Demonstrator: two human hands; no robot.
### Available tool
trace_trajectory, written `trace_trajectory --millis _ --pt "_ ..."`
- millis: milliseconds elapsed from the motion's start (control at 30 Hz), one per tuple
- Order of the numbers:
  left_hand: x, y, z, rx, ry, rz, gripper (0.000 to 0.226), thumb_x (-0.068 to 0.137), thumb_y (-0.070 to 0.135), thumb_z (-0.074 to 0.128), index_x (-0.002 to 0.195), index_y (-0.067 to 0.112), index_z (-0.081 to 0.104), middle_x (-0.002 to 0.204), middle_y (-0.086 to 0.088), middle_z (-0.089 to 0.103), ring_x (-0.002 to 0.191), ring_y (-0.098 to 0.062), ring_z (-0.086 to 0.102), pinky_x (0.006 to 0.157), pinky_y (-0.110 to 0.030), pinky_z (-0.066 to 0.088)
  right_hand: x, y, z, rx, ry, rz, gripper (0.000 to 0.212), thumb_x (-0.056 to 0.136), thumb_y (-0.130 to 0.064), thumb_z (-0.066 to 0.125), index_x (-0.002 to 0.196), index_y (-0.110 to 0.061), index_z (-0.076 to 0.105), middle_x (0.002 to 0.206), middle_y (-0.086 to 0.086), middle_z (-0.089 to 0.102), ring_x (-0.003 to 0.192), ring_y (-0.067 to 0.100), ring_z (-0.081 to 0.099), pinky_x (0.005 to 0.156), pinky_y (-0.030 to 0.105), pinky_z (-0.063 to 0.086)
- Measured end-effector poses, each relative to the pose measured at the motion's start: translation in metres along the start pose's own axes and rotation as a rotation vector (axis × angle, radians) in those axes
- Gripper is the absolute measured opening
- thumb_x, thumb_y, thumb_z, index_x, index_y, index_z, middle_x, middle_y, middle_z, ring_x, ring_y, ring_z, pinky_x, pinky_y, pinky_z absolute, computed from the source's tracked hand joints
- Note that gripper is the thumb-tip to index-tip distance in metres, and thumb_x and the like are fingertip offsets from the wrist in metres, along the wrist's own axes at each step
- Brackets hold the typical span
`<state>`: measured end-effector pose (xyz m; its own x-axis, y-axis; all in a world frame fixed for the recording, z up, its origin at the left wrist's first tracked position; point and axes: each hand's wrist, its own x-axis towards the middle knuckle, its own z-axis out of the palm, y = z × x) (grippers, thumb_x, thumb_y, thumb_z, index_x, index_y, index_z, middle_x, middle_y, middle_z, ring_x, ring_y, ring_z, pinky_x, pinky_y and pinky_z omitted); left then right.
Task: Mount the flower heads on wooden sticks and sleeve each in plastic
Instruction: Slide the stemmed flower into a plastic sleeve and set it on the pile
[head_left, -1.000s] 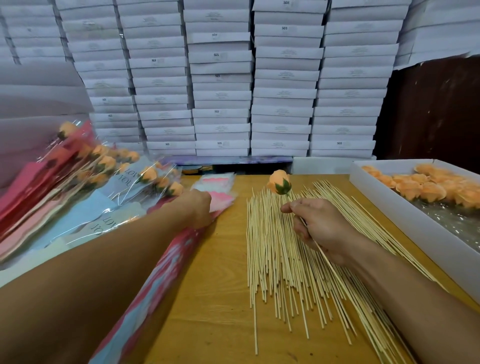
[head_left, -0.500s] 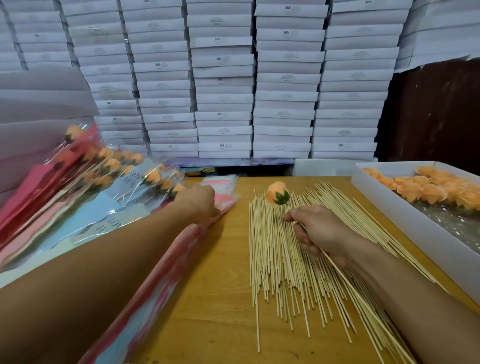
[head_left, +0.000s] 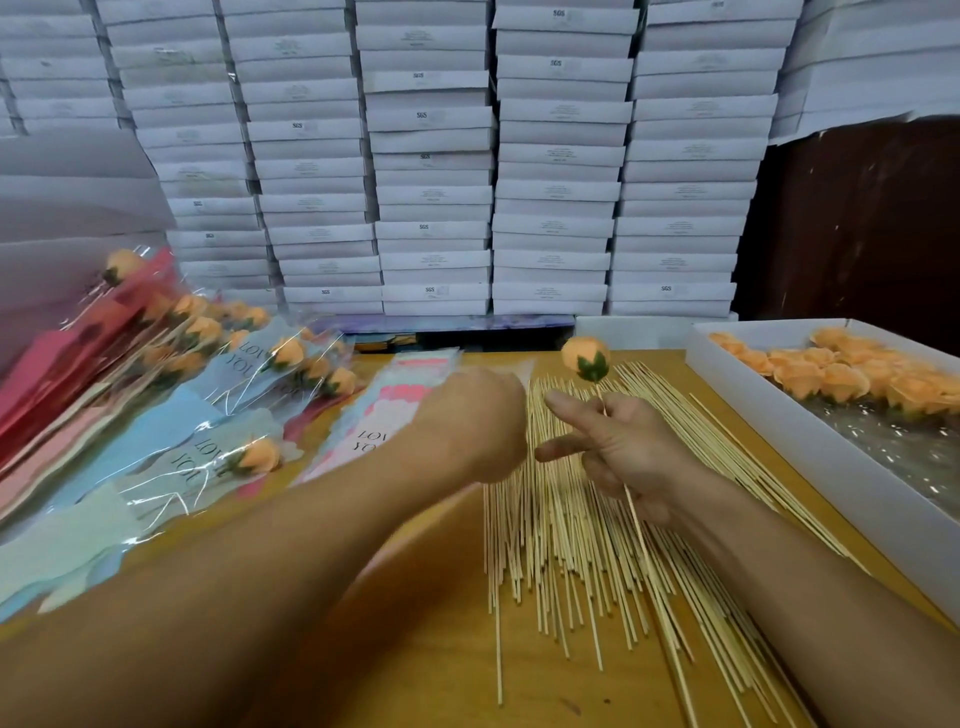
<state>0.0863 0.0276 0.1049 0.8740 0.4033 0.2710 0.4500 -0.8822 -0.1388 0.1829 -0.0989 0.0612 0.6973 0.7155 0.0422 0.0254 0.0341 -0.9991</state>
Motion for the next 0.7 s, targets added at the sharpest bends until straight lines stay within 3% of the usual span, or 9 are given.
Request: trace_trajectory --millis 67,133,233,333,433,533,567,633,700 --pt "-0.011 0.025 0.0 0.041 0.001 0.086 0.029 0.089 0.018 0.059 0.118 0.012 0.06 0.08 -0.004 0.05 0.079 -0.026 0.057 0.06 -0.033 0.04 -0.001 -0.001 -0.001 0.073 0.01 -0.012 0.053 0.076 -0.048 0.078 0.095 -0.011 0.046 0.078 0.01 0.077 0.031 0.008 0.028 0.03 0.018 0.025" --pt "-0.018 0.042 0.001 0.078 0.021 0.154 0.039 0.091 0.016 0.058 0.13 0.011 0.055 0.091 -0.007 0.055 0.08 -0.025 0.052 0.065 -0.035 0.04 -0.001 0.0 -0.003 0.108 0.049 -0.003 0.037 0.084 -0.03 0.079 0.088 -0.014 0.045 0.055 -0.001 0.064 0.033 0.008 0.028 0.03 0.018 0.024" --pt "-0.027 0.059 0.002 0.021 -0.007 0.178 0.026 0.093 0.019 0.058 0.118 0.015 0.062 0.081 -0.002 0.051 0.069 -0.019 0.045 0.061 -0.034 0.042 0.001 0.005 -0.005 0.073 0.086 0.017 0.025 0.086 0.008 0.063 0.08 -0.012 0.049 0.045 -0.005 0.048 0.033 0.008 0.033 0.03 0.02 0.026" --pt "-0.029 0.052 -0.002 -0.181 -0.091 0.175 0.023 0.093 0.044 0.057 0.095 0.021 0.063 0.068 0.002 0.041 0.065 -0.019 0.047 0.056 -0.031 0.037 0.001 0.004 -0.007 0.03 0.045 0.028 0.017 0.085 0.009 0.065 0.087 -0.004 0.056 0.051 -0.001 0.053 0.037 0.011 0.038 0.032 0.021 0.029" --pt "-0.019 0.017 -0.011 -0.474 -0.082 0.068 0.052 0.088 0.064 0.058 0.062 0.02 0.048 0.056 0.005 0.046 0.051 -0.014 0.046 0.048 -0.027 0.032 0.001 0.0 -0.011 0.034 -0.015 0.046 0.026 0.083 0.001 0.076 0.1 0.0 0.055 0.054 0.0 0.06 0.036 0.009 0.039 0.031 0.021 0.03" --pt "-0.006 -0.018 -0.004 -0.773 0.279 -0.196 0.046 0.082 0.062 0.068 0.093 0.018 0.055 0.084 0.004 0.058 0.075 -0.013 0.054 0.06 -0.03 0.039 0.001 -0.001 -0.013 0.071 -0.098 0.033 0.024 0.085 -0.002 0.076 0.093 -0.006 0.054 0.052 -0.001 0.06 0.031 0.007 0.035 0.029 0.019 0.027" --pt "-0.003 -0.025 0.002 -0.914 0.283 -0.268 0.058 0.079 0.06 0.073 0.112 0.017 0.054 0.102 0.001 0.058 0.089 -0.016 0.055 0.07 -0.032 0.044 0.001 -0.002 -0.013 0.085 -0.107 0.035 0.024 0.086 -0.001 0.075 0.09 -0.009 0.053 0.052 -0.002 0.06 0.03 0.007 0.034 0.029 0.019 0.027" --pt "0.0 -0.033 0.013 -1.339 0.007 -0.314 0.084 0.074 0.05 0.081 0.139 0.012 0.044 0.119 -0.009 0.059 0.096 -0.019 0.058 0.078 -0.034 0.051 0.001 -0.002 -0.014 0.098 -0.113 0.033 0.025 0.086 0.0 0.074 0.086 -0.012 0.052 0.051 -0.003 0.06 0.029 0.007 0.034 0.029 0.018 0.026" --pt "0.001 -0.037 0.026 -1.706 -0.283 -0.235 0.089 0.07 0.028 0.084 0.144 0.003 0.041 0.104 -0.017 0.071 0.082 -0.023 0.069 0.065 -0.033 0.056 0.0 -0.002 -0.014 0.097 -0.131 0.045 0.024 0.086 0.0 0.074 0.088 -0.009 0.052 0.052 -0.001 0.062 0.029 0.007 0.035 0.028 0.018 0.027"
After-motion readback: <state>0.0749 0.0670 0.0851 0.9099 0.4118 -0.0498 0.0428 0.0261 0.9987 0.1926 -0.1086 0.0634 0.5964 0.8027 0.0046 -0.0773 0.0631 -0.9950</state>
